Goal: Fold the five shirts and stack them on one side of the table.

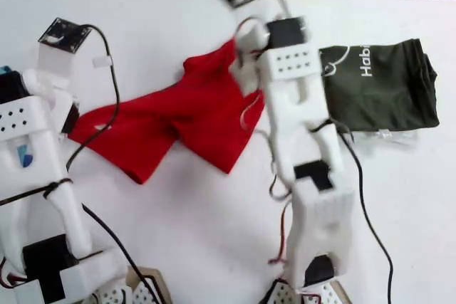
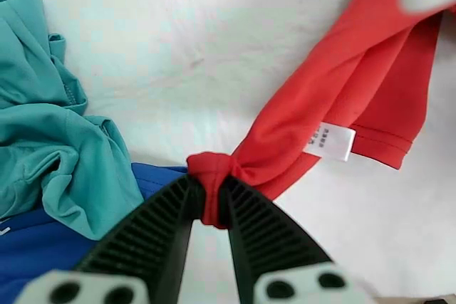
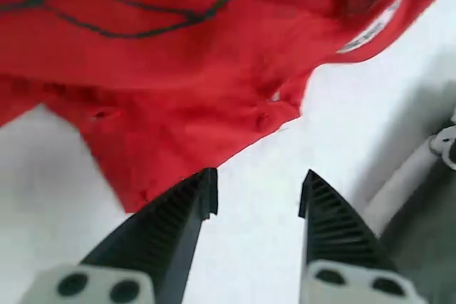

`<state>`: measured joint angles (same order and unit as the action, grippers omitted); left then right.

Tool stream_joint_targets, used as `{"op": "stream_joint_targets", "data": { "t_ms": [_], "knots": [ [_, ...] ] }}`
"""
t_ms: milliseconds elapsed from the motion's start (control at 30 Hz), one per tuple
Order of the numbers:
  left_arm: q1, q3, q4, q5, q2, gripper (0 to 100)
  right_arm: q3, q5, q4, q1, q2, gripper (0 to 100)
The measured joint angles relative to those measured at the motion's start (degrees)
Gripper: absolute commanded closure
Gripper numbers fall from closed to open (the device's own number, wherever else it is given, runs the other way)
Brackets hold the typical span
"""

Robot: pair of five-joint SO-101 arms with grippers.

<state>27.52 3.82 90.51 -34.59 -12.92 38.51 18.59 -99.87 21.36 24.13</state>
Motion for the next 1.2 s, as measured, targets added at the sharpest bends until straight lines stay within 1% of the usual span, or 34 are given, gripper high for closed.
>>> {"op": "stream_joint_targets", "data": {
  "t_ms": [67, 167, 267, 333, 500, 667, 767, 967, 1200],
  "knots": [
    [0.0, 0.0, 0.0, 0.0, 0.0, 97, -9.8, 0.0, 0.9, 2.4, -3.4, 81.3],
    [0.0, 0.0, 0.0, 0.0, 0.0, 97, -22.5, 0.0, 4.7, 3.6, -4.4, 81.4],
    [0.0, 0.0, 0.0, 0.0, 0.0, 97, -31.5, 0.0, 10.1, 4.0, -4.4, 81.5],
    [0.0, 0.0, 0.0, 0.0, 0.0, 97, -34.9, 0.3, 13.3, 5.2, -4.4, 81.5],
    [0.0, 0.0, 0.0, 0.0, 0.0, 97, -39.6, 1.9, 19.5, 9.5, -4.4, 81.5],
    [0.0, 0.1, 0.0, 0.0, 0.0, 97, -42.1, 2.2, 26.7, 9.4, -4.4, 81.5],
    [0.0, 0.1, 0.0, 0.0, 0.0, 97, -42.1, 2.3, 27.3, 9.0, -4.4, 81.5],
    [0.0, 0.1, 0.0, 0.0, 0.0, 97, -42.1, 2.3, 27.3, 5.8, -4.4, 81.3],
    [0.0, 0.1, 0.0, 0.0, 0.0, 97, -42.2, 2.3, 26.8, 5.9, -1.2, 81.4]
  ]
}}
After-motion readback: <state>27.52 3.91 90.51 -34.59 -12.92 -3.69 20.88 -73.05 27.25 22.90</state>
